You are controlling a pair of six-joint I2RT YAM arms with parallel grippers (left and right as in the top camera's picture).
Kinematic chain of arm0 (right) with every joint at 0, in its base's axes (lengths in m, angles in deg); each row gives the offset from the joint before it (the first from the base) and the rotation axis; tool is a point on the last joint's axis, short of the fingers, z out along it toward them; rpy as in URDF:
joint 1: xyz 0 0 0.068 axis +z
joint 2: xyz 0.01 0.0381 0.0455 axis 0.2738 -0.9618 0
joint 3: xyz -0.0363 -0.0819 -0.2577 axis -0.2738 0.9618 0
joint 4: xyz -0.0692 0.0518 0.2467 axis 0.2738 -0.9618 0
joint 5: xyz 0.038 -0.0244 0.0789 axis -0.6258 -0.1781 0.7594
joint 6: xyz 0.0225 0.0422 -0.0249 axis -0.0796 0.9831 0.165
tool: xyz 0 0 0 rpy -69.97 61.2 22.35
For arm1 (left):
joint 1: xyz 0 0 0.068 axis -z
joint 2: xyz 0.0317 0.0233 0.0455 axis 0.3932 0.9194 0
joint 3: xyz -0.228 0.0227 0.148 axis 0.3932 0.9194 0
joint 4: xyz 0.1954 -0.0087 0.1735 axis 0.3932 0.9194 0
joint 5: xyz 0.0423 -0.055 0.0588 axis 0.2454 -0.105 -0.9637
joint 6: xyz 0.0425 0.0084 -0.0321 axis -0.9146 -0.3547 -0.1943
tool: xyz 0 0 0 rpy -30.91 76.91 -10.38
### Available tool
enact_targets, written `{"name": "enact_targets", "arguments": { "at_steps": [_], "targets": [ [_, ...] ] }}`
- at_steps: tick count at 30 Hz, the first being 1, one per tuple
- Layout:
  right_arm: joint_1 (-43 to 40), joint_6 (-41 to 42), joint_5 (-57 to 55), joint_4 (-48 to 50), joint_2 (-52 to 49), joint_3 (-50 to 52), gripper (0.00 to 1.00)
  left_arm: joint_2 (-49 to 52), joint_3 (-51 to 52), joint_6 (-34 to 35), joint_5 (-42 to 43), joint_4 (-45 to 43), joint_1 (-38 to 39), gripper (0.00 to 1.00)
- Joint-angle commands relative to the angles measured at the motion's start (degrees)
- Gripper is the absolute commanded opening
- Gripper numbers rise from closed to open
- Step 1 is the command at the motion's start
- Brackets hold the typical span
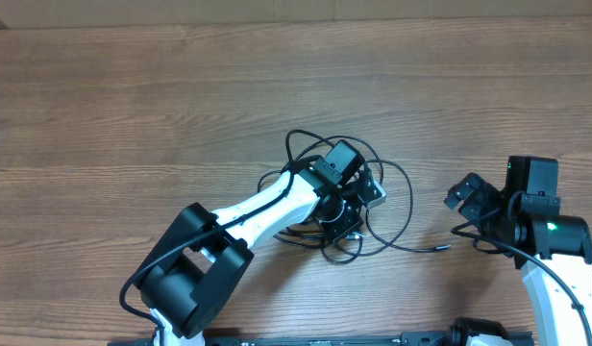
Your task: Untangle cables
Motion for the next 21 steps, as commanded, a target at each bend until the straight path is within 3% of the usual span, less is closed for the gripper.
{"name": "enact_targets", "arguments": {
  "at_steps": [1, 6, 12, 16, 21],
  "targets": [
    [-0.3, -1.1, 0.3, -0.9, 0.1, 0.4, 1.00, -0.2, -2.4, 0.1, -0.3, 3.2, 0.2, 0.04],
    [-0.3, -4.2, 3.4, -3.4, 0.2, 0.4, 1.00, -3.8, -12.1, -0.1, -2.8, 12.4, 0.2, 0.04],
    [-0.3, -24.7, 29.5, -3.9, 0.2, 0.4, 0.85, -12.0, -23.9, 0.0, -3.0, 17.8, 0.3, 0.04],
    [0.2, -35.1, 45.4, -5.1, 0.2, 0.4, 0.86, -17.8, -26.8, 1.2, -3.5, 15.8, 0.3, 0.04],
    [1.5, -35.2, 49.7, -4.9, 0.9, 0.4, 0.88, -23.8, -26.8, 7.1, -9.2, 14.3, 0.3, 0.04]
  ]
}}
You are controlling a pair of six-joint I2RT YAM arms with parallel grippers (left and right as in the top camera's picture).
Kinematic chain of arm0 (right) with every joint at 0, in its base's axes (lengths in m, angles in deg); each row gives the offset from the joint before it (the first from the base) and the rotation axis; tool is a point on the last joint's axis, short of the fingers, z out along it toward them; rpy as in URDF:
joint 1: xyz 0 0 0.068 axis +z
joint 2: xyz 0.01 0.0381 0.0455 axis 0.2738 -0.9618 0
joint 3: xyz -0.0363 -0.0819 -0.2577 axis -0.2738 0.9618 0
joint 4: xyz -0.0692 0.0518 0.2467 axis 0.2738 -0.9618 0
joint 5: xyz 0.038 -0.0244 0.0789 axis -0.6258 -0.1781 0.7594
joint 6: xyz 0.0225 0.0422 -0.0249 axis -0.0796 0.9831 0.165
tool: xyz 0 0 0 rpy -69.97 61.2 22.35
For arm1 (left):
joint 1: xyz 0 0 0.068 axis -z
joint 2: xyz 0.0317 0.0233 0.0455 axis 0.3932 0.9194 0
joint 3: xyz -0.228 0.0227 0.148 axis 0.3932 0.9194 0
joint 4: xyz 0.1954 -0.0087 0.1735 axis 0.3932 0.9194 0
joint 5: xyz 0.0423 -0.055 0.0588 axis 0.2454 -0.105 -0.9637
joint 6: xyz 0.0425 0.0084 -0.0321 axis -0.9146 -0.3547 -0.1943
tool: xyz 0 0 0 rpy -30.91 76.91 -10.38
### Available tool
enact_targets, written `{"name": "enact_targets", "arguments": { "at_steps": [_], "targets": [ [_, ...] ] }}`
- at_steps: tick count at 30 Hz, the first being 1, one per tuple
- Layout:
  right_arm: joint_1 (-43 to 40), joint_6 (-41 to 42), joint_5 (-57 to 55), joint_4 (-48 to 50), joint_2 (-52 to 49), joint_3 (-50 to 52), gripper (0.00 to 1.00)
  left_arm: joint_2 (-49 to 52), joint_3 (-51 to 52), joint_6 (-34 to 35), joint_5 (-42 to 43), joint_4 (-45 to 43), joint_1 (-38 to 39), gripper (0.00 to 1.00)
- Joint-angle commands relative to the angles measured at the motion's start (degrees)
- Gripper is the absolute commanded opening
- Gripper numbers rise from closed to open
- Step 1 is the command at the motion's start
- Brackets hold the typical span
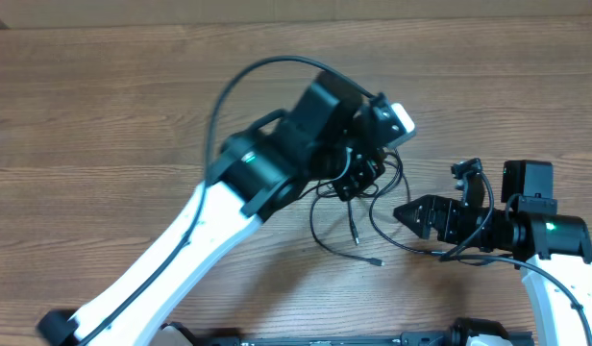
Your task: Untangle cables
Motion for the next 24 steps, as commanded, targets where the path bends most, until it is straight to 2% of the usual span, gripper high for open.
{"name": "enact_targets", "arguments": {
  "at_steps": [1, 9, 16, 21, 24],
  "targets": [
    [0.9, -4.5, 10.3, 0.5, 1.1, 0.3, 0.88, -3.3, -0.7, 5.4, -5.1, 0.2, 0.3, 0.04],
    [1.1, -4.5, 20.1, 3.8, 4.8, 0.3, 0.89, -6.8, -0.7, 14.4, -11.1, 0.4, 0.3, 0.04],
    [1.0, -3.9, 17.3, 4.0, 6.4, 0.3, 0.90, -11.9, -0.7, 16.0, -22.2, -0.9, 0.3, 0.04],
    [1.0, -3.6, 13.0, 2.4, 6.3, 0.3, 0.93, -16.9, -0.7, 16.3, -36.7, 0.9, 0.3, 0.04],
    [1.0, -3.6, 12.7, 2.3, 6.3, 0.3, 0.93, -18.3, -0.7, 21.2, -49.3, 5.0, 0.3, 0.04]
  ]
}}
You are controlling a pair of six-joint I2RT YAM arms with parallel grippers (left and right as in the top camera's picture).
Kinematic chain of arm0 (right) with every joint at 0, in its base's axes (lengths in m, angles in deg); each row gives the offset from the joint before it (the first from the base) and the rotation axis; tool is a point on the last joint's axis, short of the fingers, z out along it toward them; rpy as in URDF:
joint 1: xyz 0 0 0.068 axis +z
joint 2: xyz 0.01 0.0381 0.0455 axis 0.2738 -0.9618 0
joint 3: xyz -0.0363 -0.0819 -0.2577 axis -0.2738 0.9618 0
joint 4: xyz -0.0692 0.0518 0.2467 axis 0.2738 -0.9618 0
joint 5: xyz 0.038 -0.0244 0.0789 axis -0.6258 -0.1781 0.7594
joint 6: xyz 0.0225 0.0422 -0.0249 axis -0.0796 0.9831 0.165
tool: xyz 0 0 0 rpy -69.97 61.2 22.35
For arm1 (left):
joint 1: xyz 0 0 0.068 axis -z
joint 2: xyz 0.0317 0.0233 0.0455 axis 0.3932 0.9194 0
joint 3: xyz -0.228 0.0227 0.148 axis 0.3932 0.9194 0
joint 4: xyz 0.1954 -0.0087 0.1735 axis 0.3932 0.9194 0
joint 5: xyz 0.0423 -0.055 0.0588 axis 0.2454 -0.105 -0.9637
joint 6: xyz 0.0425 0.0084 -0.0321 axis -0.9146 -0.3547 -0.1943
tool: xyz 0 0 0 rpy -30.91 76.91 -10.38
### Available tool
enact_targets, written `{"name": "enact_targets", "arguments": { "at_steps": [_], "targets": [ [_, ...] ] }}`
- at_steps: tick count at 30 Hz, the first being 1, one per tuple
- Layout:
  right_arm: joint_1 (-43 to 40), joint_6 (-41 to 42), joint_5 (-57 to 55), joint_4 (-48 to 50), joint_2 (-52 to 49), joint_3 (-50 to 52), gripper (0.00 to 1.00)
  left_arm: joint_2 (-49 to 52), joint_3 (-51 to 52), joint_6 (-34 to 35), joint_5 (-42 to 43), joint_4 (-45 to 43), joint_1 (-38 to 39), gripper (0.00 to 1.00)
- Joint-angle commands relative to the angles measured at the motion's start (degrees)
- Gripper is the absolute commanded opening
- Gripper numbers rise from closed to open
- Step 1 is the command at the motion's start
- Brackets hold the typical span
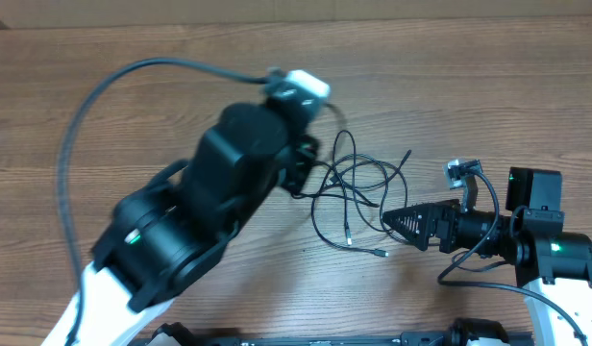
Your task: Untangle cables
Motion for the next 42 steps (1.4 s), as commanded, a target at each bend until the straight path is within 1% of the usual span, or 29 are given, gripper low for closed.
{"name": "enact_targets", "arguments": {
  "at_steps": [1, 2, 3, 5, 6, 9, 11, 12, 14, 19, 23, 25, 27, 28, 31, 33, 36, 39, 42],
  "targets": [
    [0.2, 0.0, -1.7, 0.1, 0.4, 0.3, 0.93, -2.3, -0.7, 7.6, -21.9, 4.8, 0.3, 0.05],
    [0.2, 0.0, -1.7, 0.0, 0.4, 0.3, 0.93, -2.4, -0.7, 9.8, -24.9, 7.0, 0.3, 0.09],
    [0.2, 0.0, -2.4, 0.0, 0.4, 0.3, 0.94, -2.4, -0.7, 13.6, -28.5, 11.6, 0.3, 0.29],
    [0.2, 0.0, -3.7, 0.0, 0.4, 0.3, 0.94, -2.4, -0.6, 16.5, -29.4, 15.9, 0.3, 0.60],
    [0.2, 0.0, -4.0, -0.1, 0.4, 0.3, 0.95, -2.4, -0.5, 17.7, -29.4, 18.1, 0.3, 1.00],
    [0.2, 0.0, -4.2, 0.0, 0.4, 0.3, 0.97, -2.4, -0.4, 21.7, -29.4, 24.4, 0.3, 1.00],
    [0.2, 0.0, -5.1, 0.0, 0.2, 0.3, 0.98, -2.4, -0.4, 26.3, -29.1, 28.5, 0.3, 1.00],
    [0.2, 0.0, -5.7, 0.0, -0.2, 0.3, 1.00, -2.4, -0.4, 29.9, -28.3, 30.9, 0.3, 1.00],
    [0.2, 0.0, -5.8, 0.0, -1.1, 0.3, 1.00, -2.4, -0.1, 32.3, -25.7, 32.3, 0.3, 1.00],
    [0.2, 0.0, -6.3, 1.8, -4.6, 0.3, 1.00, -2.4, 1.1, 34.1, -19.9, 33.0, 0.3, 1.00],
    [0.2, 0.3, -5.9, 5.1, -7.6, 0.3, 1.00, -2.4, 1.1, 33.8, -18.2, 33.0, 0.3, 1.00],
    [0.2, 1.9, -5.7, 7.0, -9.3, 0.3, 1.00, -2.4, 1.1, 32.5, -17.0, 32.8, -0.5, 1.00],
    [0.5, 2.5, -4.8, 8.8, -10.9, 0.3, 1.00, -2.5, 1.1, 29.0, -13.8, 32.2, -2.9, 1.00],
    [1.2, 2.9, -4.8, 10.5, -12.6, 0.3, 1.00, -2.5, 1.1, 24.0, -9.1, 31.2, -6.2, 1.00],
    [3.7, 4.5, -4.8, 13.4, -14.9, 0.3, 1.00, -2.4, 1.1, 15.1, 0.8, 28.9, -13.8, 1.00],
    [6.6, 6.6, -4.9, 16.7, -16.5, 0.3, 1.00, -2.4, 1.1, 10.2, 7.5, 27.9, -20.0, 1.00],
    [11.3, 11.1, -7.0, 21.9, -18.6, 0.3, 1.00, -2.4, 1.1, 4.5, 16.2, 26.9, -28.3, 1.00],
    [15.2, 14.1, -11.3, 26.4, -20.3, 0.3, 1.00, -2.4, 1.1, 0.7, 23.2, 26.8, -35.3, 1.00],
    [19.0, 16.7, -15.9, 31.2, -22.3, 0.3, 1.00, -2.4, 1.1, 0.4, 23.0, 27.2, -39.4, 1.00]
  ]
}}
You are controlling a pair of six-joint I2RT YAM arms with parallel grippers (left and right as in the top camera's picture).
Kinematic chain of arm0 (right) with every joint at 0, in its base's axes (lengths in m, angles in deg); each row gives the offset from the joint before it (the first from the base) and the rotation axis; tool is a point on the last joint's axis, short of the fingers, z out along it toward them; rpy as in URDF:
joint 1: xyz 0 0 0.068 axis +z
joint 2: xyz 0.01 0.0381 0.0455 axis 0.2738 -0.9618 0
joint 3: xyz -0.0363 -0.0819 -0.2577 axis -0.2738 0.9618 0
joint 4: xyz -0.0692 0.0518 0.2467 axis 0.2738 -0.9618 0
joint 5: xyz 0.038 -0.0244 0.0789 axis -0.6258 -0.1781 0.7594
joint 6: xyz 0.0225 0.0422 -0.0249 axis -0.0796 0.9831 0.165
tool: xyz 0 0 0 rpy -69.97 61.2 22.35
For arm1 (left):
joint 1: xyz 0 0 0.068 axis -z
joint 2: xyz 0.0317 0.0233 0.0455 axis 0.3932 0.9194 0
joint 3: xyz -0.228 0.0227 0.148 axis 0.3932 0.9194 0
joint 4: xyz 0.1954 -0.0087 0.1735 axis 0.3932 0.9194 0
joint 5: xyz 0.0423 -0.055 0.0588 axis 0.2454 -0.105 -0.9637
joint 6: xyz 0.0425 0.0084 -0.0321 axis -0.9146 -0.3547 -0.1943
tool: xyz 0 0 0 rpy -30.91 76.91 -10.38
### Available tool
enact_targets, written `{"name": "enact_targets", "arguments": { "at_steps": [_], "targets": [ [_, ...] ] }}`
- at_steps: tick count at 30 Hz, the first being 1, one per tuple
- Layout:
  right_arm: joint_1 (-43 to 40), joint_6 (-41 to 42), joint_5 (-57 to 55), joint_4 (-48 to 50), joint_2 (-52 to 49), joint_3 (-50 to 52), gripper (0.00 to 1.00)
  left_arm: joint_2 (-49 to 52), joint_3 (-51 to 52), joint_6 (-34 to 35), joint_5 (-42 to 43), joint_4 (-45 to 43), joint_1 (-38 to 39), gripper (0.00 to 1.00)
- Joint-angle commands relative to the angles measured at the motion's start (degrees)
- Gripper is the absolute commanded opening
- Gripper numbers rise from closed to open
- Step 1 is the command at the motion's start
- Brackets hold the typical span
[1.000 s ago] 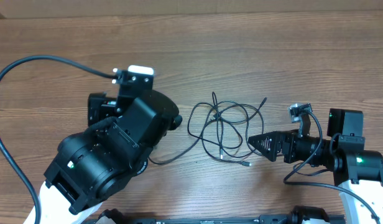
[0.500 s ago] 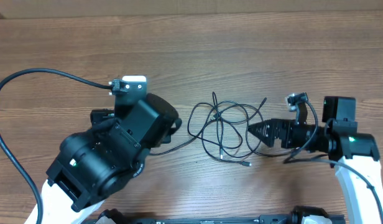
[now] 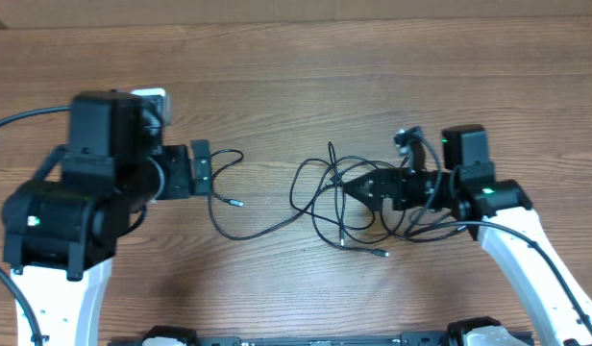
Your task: Untangle cables
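Observation:
A tangle of thin black cables (image 3: 325, 207) lies right of the table's middle. My right gripper (image 3: 352, 188) points left into its right side and looks shut on its strands. One black cable (image 3: 253, 231) runs out of the tangle leftward in a low curve up to my left gripper (image 3: 201, 169), which looks shut on it. A short loop and a plug end (image 3: 236, 203) hang just right of the left fingers. Another loose plug (image 3: 378, 254) lies below the tangle.
The wooden table (image 3: 296, 86) stretches to its far edge at the top of the view. My bulky left arm (image 3: 75, 211) fills the left side, and the right arm (image 3: 527, 240) the lower right. Arm bases sit along the near edge.
My left gripper has moved from above the table's middle to the far left, and one cable now stretches out from the tangle. My right gripper has shifted up and left onto the tangle.
First my left gripper was down in the cable pile at the middle, with the right gripper off to the right. Then the left held cables raised and the right gripper closed in from the right. Now one strand is drawn leftward while the right gripper holds the rest.

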Motion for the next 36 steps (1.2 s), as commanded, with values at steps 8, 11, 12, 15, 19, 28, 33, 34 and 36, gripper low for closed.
{"name": "enact_targets", "arguments": {
  "at_steps": [8, 11, 12, 15, 19, 28, 33, 34, 36],
  "targets": [
    [9.6, 9.2, -17.7, 10.8, -10.7, 0.3, 1.00, 0.0, 0.3, -5.0, 6.9, 0.2, -5.5, 1.00],
    [11.6, 9.2, -13.3, 15.6, -14.6, 0.3, 1.00, 0.1, 0.3, -5.0, 6.9, 0.2, -5.5, 1.00],
    [12.3, 9.2, -11.7, 17.0, -15.5, 0.3, 1.00, 0.1, 0.3, -5.0, 6.9, 0.2, -5.5, 1.00],
    [14.6, 9.2, -8.0, 20.4, -17.4, 0.3, 1.00, 0.2, 0.3, -5.0, 6.9, 0.2, -5.5, 1.00],
    [16.6, 9.2, 4.2, 22.2, -17.2, -0.1, 0.23, 0.3, 0.3, -5.0, 6.9, 0.2, -5.5, 1.00],
    [16.5, 9.1, 11.7, 14.9, -12.0, -12.1, 0.04, 0.3, 0.3, -5.0, 6.9, 0.2, -5.5, 0.99],
    [16.5, 8.9, -2.4, 4.5, -7.0, -24.9, 0.04, 0.3, 0.3, -5.0, 6.9, 0.2, -5.5, 1.00],
    [16.5, 8.9, -6.8, 1.6, -5.9, -28.0, 0.04, 0.3, 0.3, -5.0, 6.9, 0.2, -5.5, 1.00],
    [16.5, 8.5, -13.8, -2.4, -4.2, -32.8, 0.04, 0.3, 0.3, -5.0, 6.9, 0.2, -5.5, 1.00]
  ]
}}
